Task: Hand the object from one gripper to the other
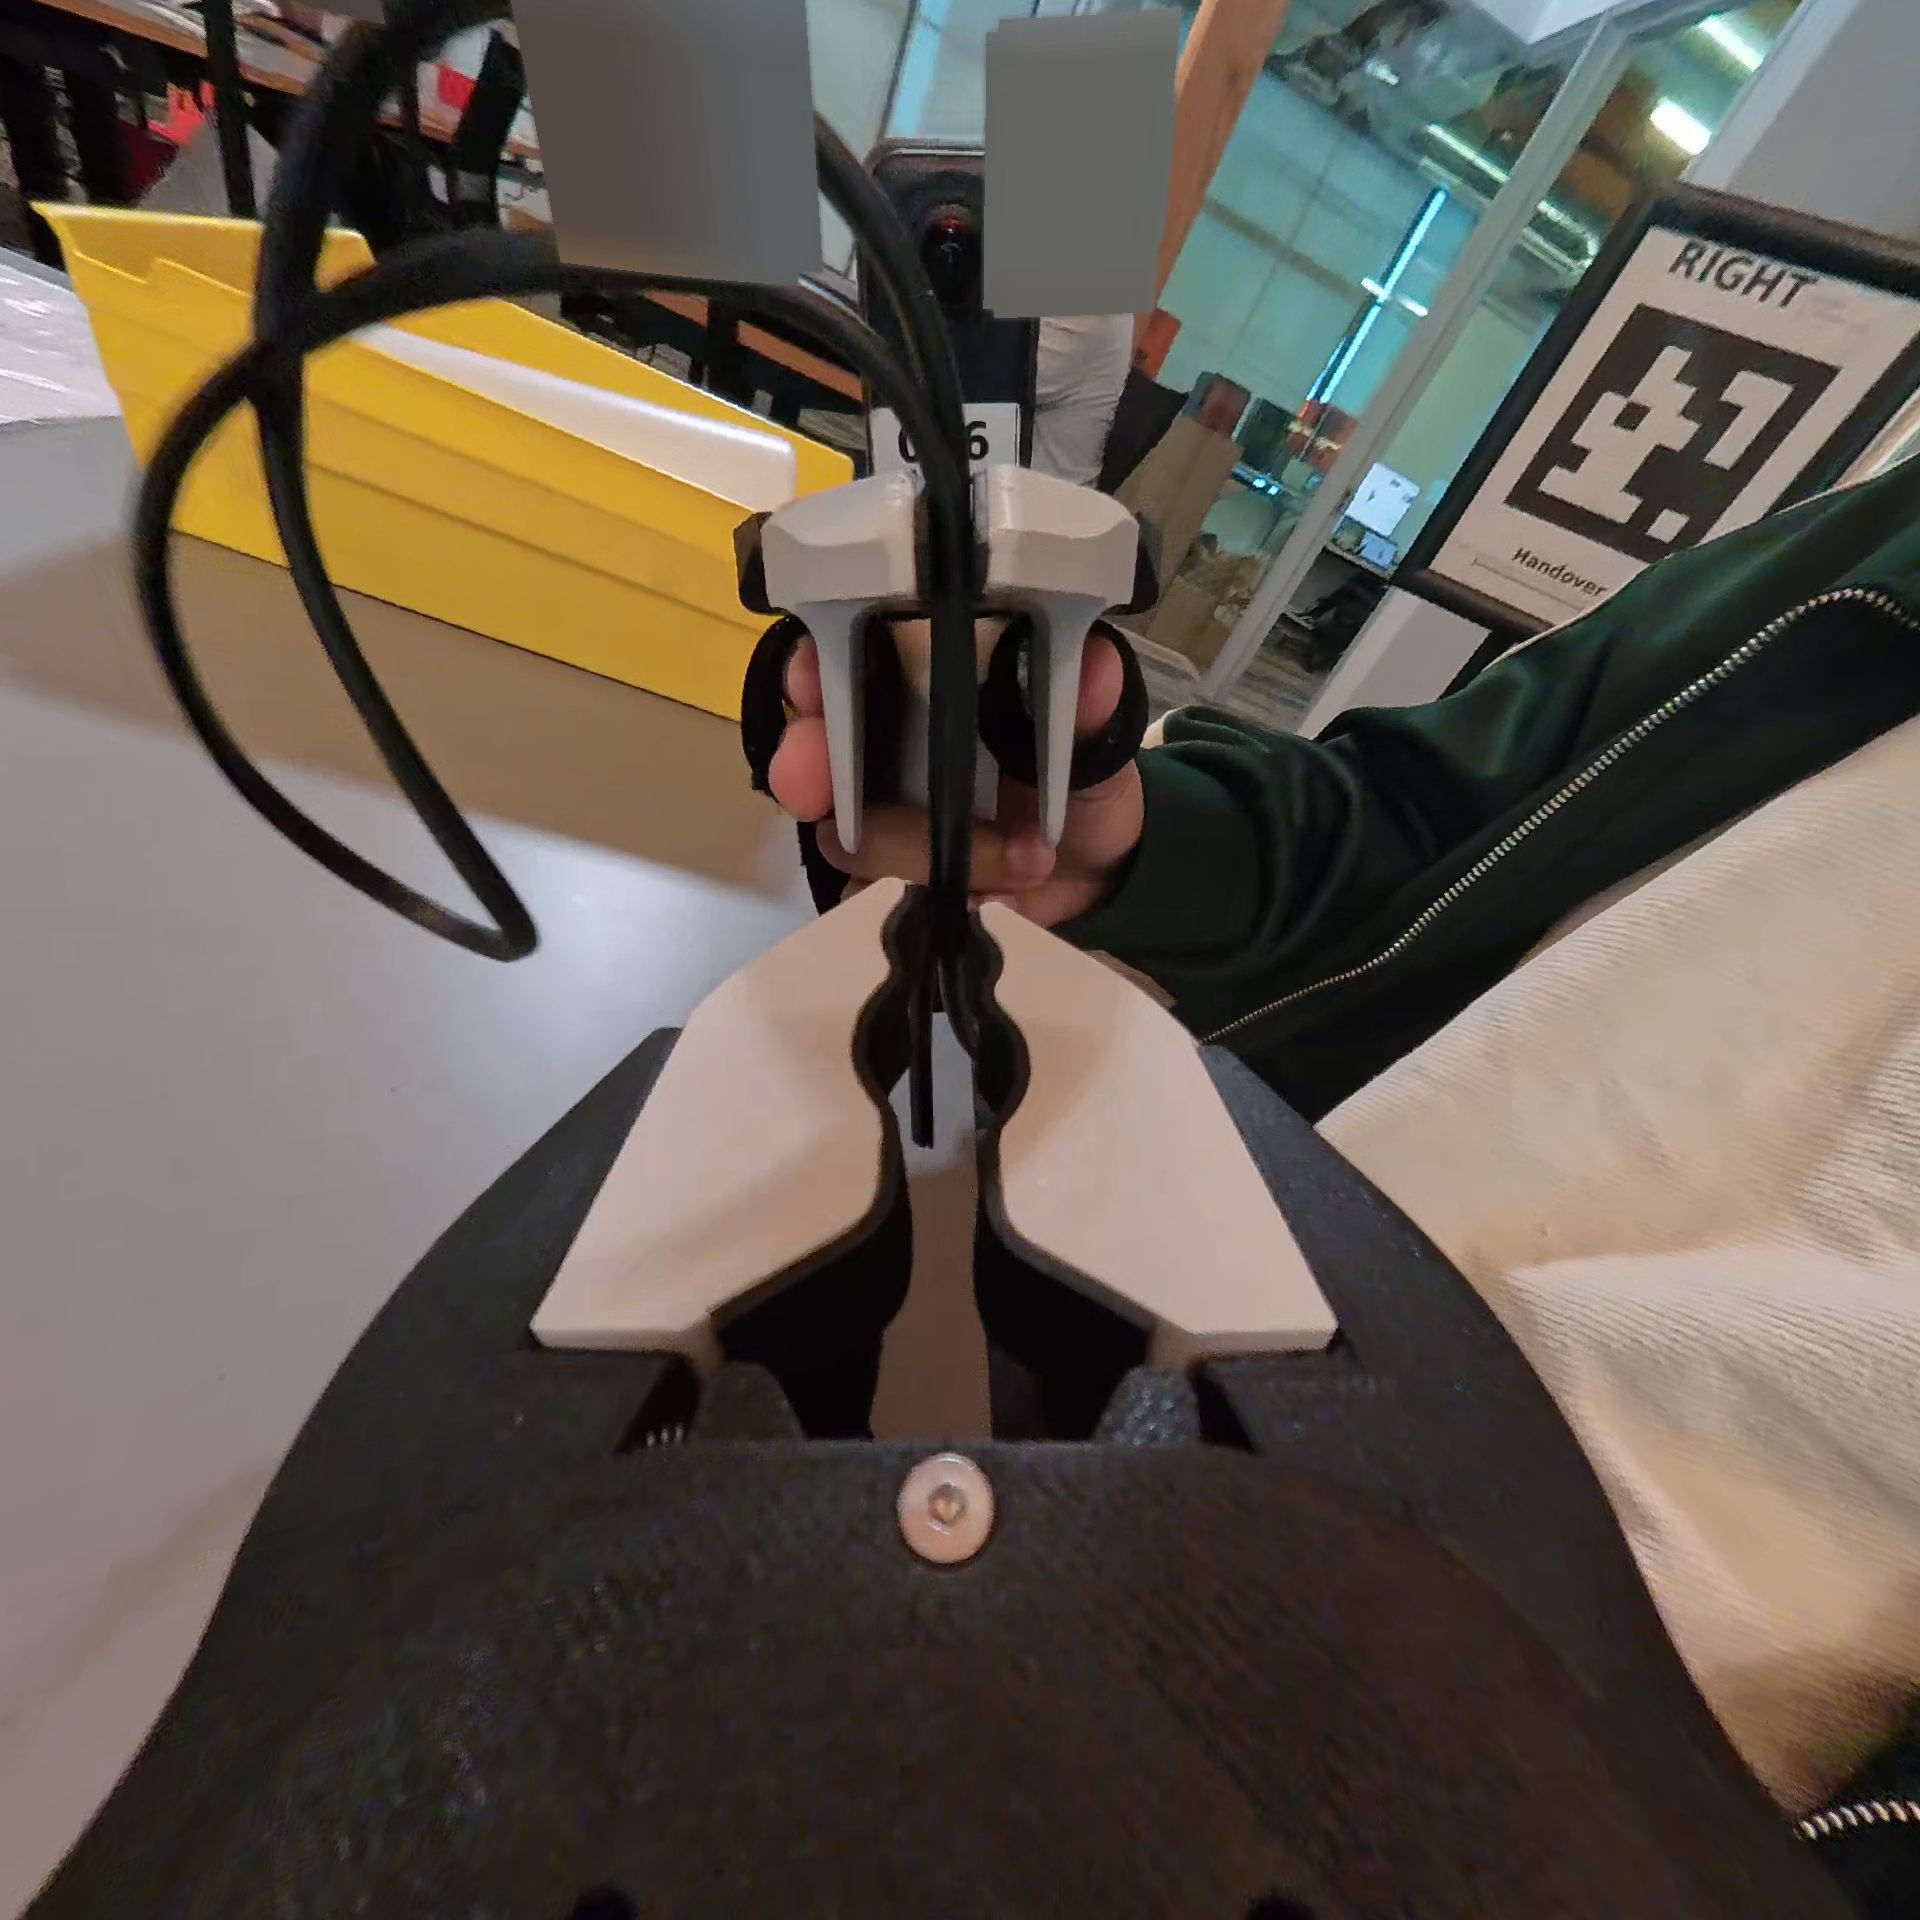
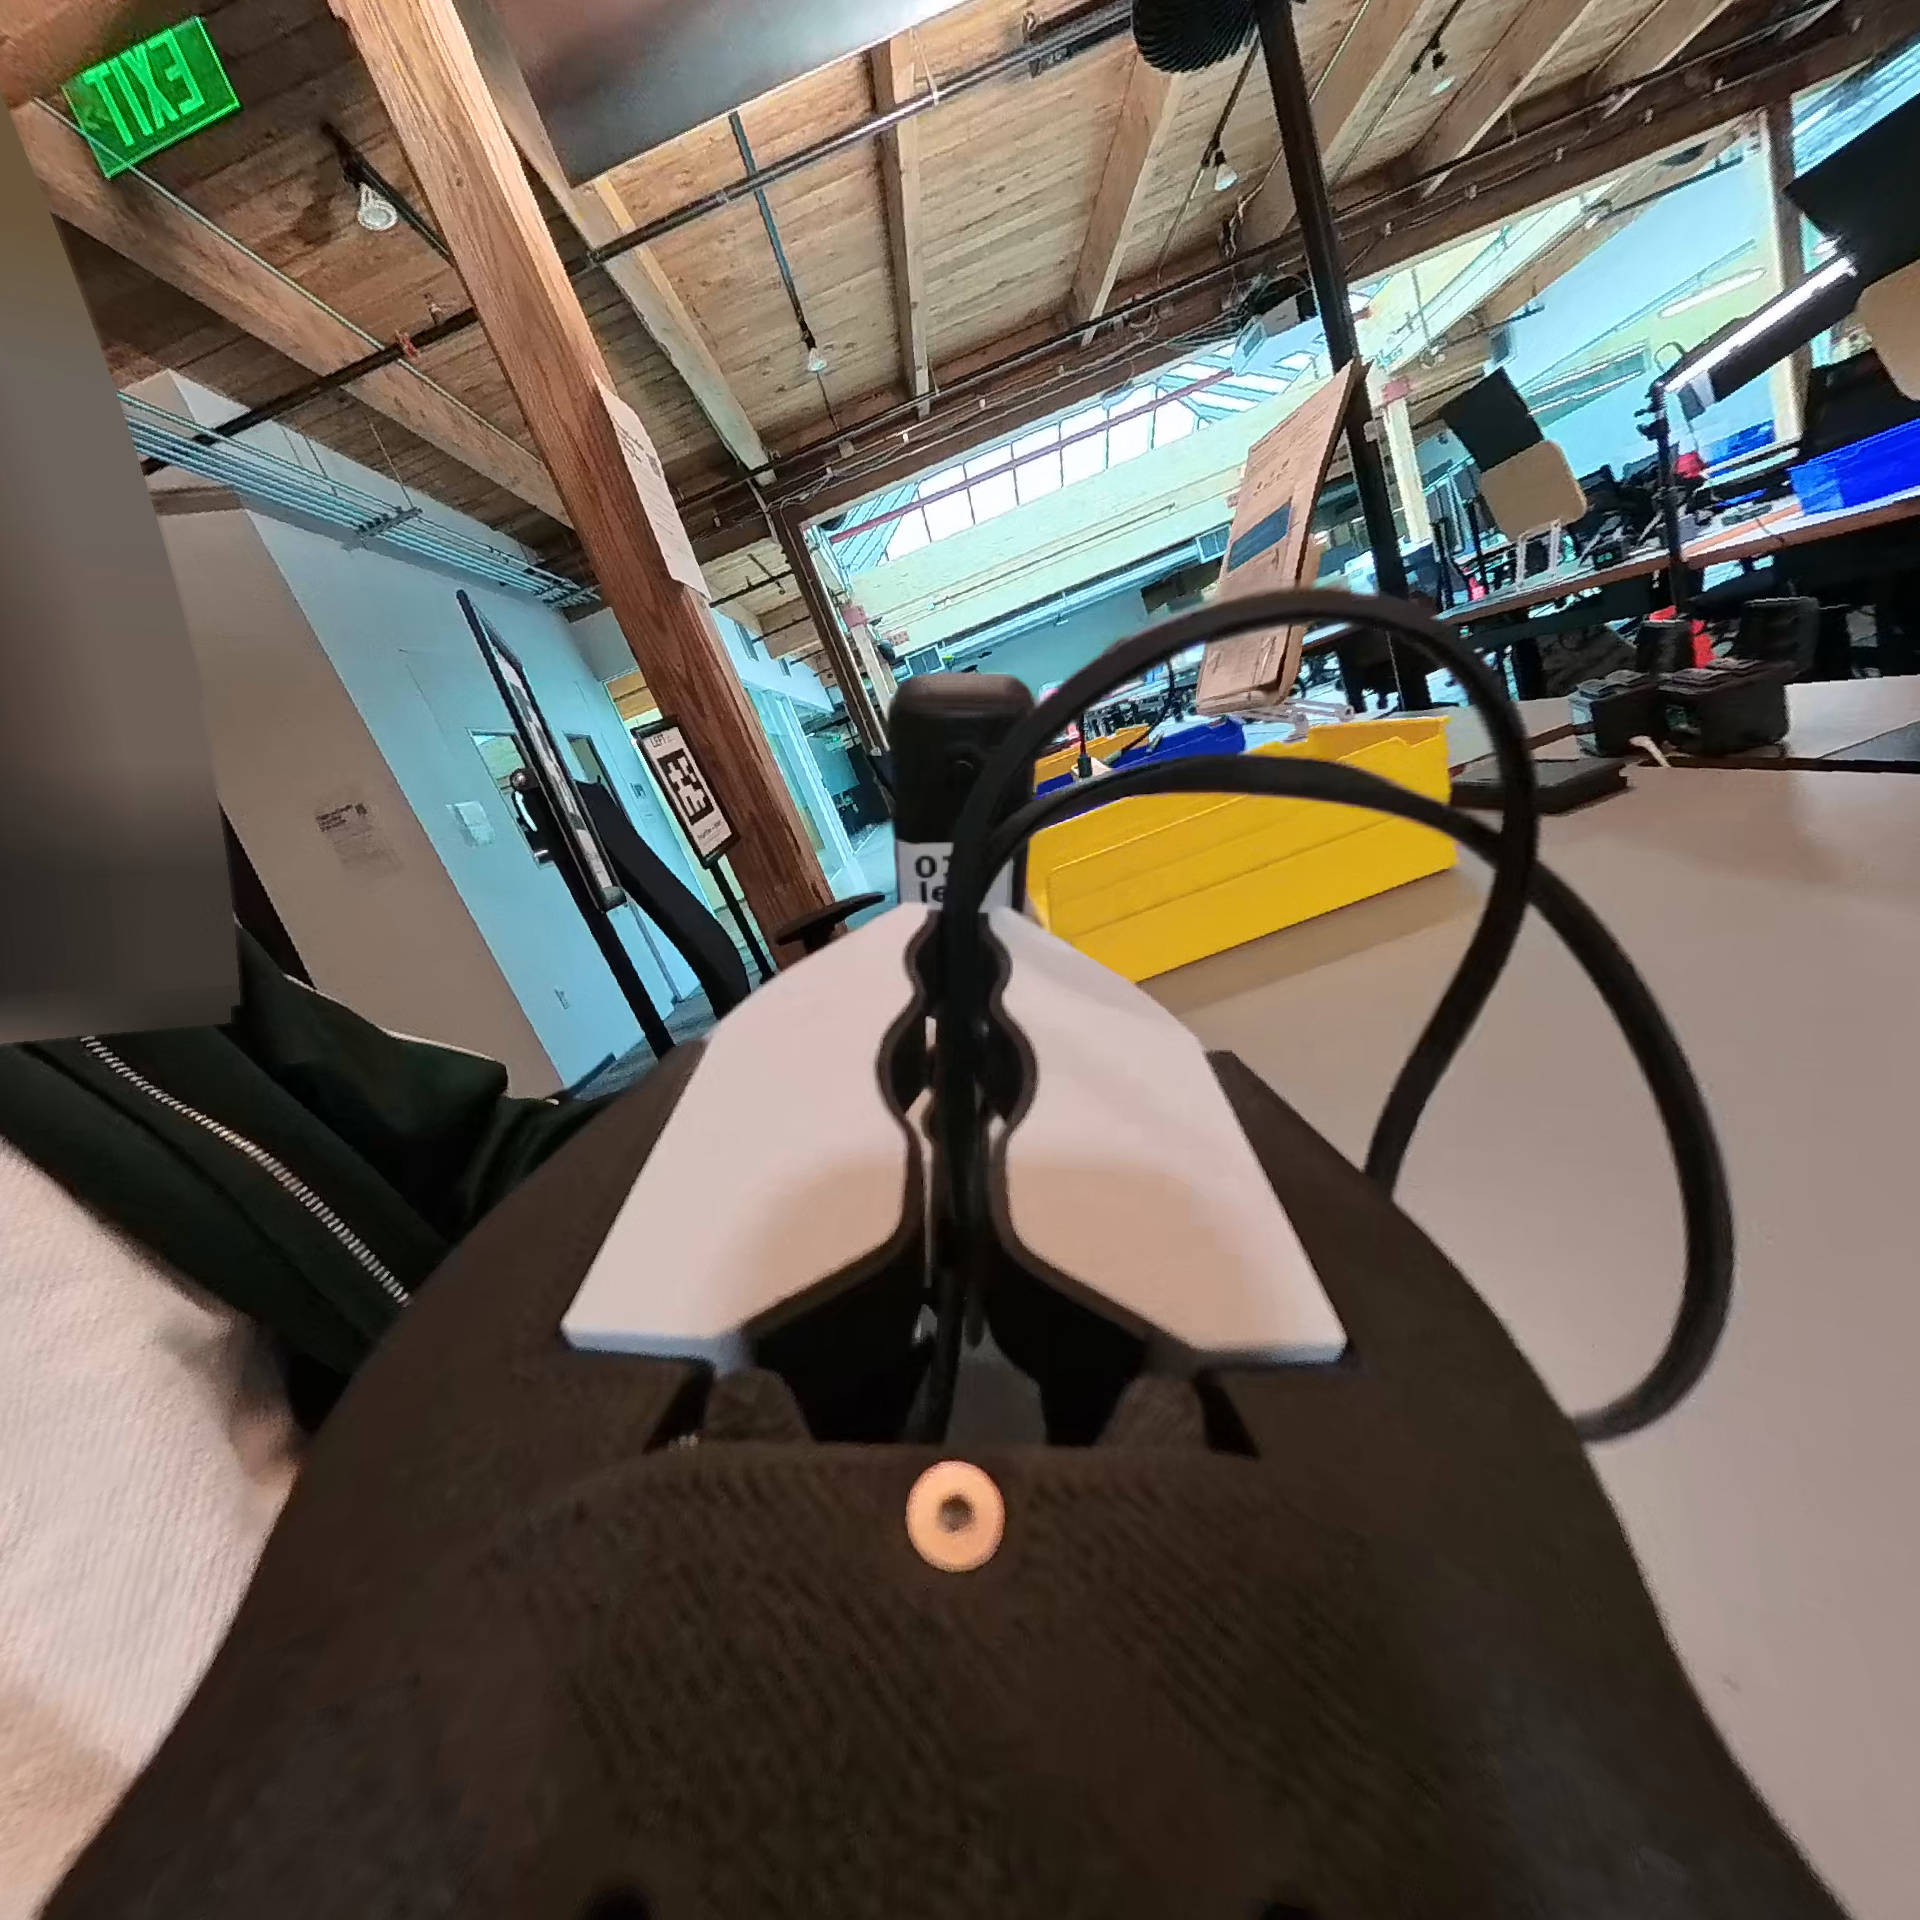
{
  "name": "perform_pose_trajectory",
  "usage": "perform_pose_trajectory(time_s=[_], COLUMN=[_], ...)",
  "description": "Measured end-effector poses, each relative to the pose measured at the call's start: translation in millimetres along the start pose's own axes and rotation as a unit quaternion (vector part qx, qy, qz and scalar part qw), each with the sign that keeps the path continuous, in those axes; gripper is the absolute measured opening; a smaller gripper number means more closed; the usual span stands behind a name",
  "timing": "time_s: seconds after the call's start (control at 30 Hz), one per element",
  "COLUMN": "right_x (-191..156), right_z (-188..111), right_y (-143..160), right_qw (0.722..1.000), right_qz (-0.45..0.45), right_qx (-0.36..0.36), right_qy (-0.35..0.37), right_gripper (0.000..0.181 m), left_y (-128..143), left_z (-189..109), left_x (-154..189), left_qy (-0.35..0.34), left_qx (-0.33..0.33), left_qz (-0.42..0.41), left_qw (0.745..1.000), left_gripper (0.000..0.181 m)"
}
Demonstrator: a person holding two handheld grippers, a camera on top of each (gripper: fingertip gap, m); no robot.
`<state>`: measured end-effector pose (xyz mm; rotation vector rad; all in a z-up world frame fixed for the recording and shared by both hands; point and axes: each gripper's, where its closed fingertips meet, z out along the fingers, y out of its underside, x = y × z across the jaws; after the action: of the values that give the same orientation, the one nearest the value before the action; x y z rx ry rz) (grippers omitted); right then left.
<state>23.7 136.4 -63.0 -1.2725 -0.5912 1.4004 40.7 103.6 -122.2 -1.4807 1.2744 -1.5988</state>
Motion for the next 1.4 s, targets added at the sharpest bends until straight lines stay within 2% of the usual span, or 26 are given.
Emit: perform_pose_trajectory(time_s=[0.17,0.23,0.33,0.57,0.77,0.9,1.03,1.13,1.2,1.4], right_x=[8.8,14.8,14.7,32.4,34.9,33.9,36.1,42.2,48.5,56.5], right_z=[-3.3,-4.7,-6.9,-10.7,-9.6,-7.7,-9.0,-13.4,-17.4,-21.2], right_y=[-1.9,-1.1,3.5,17.2,22.6,27.6,28.7,24.8,20.3,7.2], right_qw=[1.000,0.999,0.999,0.996,0.994,0.982,0.972,0.967,0.966,0.944], right_qz=[-0.004,-0.003,0.037,0.075,-0.018,-0.108,-0.160,-0.178,-0.181,-0.249], right_qx=[0.007,0.002,-0.016,-0.034,-0.070,-0.104,-0.119,-0.115,-0.105,-0.080], right_qy=[0.024,0.037,0.014,0.038,0.085,0.110,0.125,0.141,0.155,0.200], right_gripper=[0.012,0.028,0.031,0.038,0.036,0.031,0.028,0.028,0.032,0.064], left_y=[-4.7,-12.2,-25.8,-52.1,-61.4,-61.1,-58.4,-55.0,-54.7,-54.6], left_z=[-2.5,-6.8,-21.8,-63.1,-90.4,-95.4,-89.8,-79.5,-69.8,-43.7], left_x=[-0.4,-2.0,-7.5,-20.7,-40.2,-42.9,-39.9,-31.9,-16.3,25.3], left_qy=[-0.006,-0.010,-0.024,-0.077,-0.130,-0.125,-0.122,-0.099,-0.049,0.054], left_qx=[0.008,0.031,0.070,0.131,0.199,0.207,0.183,0.154,0.136,0.093], left_qz=[0.001,-0.002,-0.010,-0.005,-0.030,-0.046,-0.037,-0.032,-0.027,-0.013], left_qw=[1.000,0.999,0.997,0.988,0.971,0.969,0.975,0.983,0.989,0.994], left_gripper=[0.006,0.006,0.006,0.006,0.006,0.006,0.006,0.006,0.006,0.006])
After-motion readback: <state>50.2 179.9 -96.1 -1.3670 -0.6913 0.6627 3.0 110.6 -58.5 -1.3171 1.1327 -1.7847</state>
